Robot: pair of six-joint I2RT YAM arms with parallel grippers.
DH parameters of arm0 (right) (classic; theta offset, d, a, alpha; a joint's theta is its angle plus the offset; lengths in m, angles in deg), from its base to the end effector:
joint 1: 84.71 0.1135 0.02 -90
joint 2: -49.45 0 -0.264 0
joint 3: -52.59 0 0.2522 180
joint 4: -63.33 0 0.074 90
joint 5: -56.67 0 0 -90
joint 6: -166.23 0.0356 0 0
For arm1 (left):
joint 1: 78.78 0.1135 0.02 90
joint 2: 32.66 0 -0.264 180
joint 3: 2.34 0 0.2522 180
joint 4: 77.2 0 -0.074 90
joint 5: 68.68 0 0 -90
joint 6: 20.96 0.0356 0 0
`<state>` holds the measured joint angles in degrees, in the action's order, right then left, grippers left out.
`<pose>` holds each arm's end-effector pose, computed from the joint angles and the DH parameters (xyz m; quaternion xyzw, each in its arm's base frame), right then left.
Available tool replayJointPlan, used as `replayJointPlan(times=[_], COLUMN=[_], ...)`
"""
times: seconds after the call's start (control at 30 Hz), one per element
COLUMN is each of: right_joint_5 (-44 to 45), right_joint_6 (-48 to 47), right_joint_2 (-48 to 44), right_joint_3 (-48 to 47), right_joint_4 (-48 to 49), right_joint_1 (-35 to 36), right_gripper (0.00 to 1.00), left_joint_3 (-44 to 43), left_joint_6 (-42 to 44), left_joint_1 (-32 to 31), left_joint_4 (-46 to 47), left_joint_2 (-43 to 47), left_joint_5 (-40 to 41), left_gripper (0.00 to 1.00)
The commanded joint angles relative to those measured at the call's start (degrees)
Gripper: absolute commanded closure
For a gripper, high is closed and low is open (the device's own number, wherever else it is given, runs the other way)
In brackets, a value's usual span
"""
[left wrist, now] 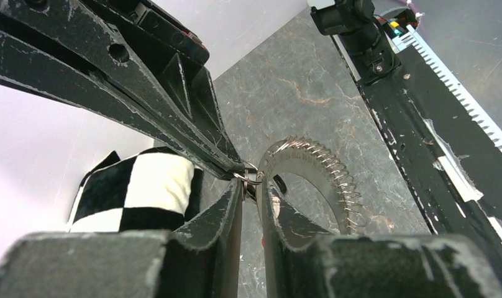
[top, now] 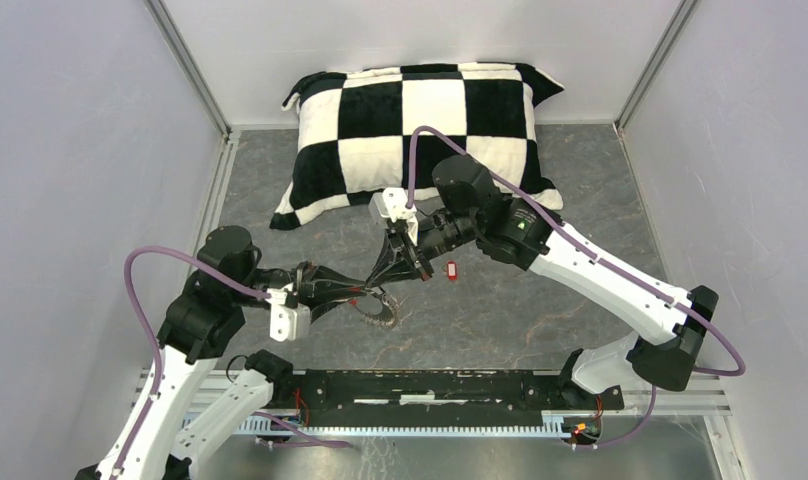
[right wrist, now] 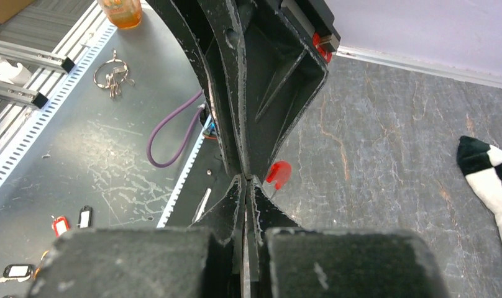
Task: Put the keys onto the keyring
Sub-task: Adjust the key on the keyring.
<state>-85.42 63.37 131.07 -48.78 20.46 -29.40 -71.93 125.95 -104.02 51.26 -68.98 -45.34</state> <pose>0.1517 0.2685 0.4223 -0.6206 0.4853 0.5208 0.3289 0.0782 -0.0730 0.3806 0.6876 0.2989 -0.2948 0.5924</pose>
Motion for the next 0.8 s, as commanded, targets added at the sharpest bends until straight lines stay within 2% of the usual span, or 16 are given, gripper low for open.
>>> replayJointPlan(times=[0.0,0.3,0.63,0.7,0.77], right_joint_5=[3.92,10.79,18.1,18.0,18.07], right_joint_6=[1.64,4.31,11.27,12.41,13.87], right_joint_2=[-1.66,-4.22,-10.3,-10.92,-11.58], right_joint_3=[-0.33,3.04,13.2,14.68,16.22], right_joint_4=[8.03,12.92,25.02,26.87,28.6], right_joint_1=[-0.02,-0.25,-0.33,-0.38,-0.31], right_gripper=[1.0,1.0,1.0,1.0,1.0], left_joint_3=[0.59,1.08,3.37,4.05,5.26], left_joint_6=[1.77,0.19,3.48,-0.03,-8.02], left_joint_1=[-0.17,-0.17,-0.2,-0.19,-0.17], left_joint_4=[-1.99,-2.04,-1.87,0.81,8.88], left_joint_2=[0.5,1.59,4.44,4.65,5.12], left_joint_5=[-2.66,-3.26,-0.11,0.91,2.55], left_gripper=[0.78,0.81,0.88,0.87,0.84])
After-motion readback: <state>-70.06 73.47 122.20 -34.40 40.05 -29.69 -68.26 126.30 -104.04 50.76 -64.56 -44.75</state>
